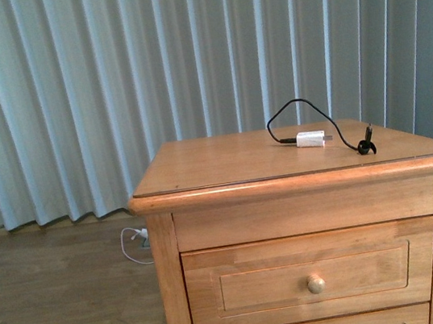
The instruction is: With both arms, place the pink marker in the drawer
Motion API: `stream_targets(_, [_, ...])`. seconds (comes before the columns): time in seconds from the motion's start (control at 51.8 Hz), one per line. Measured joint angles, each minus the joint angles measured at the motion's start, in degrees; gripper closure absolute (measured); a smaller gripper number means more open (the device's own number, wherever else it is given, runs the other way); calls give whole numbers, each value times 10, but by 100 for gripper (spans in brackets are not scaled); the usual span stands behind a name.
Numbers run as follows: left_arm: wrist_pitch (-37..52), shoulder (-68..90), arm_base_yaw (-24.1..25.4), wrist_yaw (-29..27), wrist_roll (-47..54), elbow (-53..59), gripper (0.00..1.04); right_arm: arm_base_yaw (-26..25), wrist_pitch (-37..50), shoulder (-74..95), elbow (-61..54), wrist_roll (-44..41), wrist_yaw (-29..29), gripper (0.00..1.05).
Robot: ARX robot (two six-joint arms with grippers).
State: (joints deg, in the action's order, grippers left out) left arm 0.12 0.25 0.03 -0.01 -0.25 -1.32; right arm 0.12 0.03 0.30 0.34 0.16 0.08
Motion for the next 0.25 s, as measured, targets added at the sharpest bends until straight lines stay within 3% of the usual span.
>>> stream_targets(0.251, [0, 0, 0, 0, 0, 0, 6, 0, 0, 0, 0, 0, 0, 8])
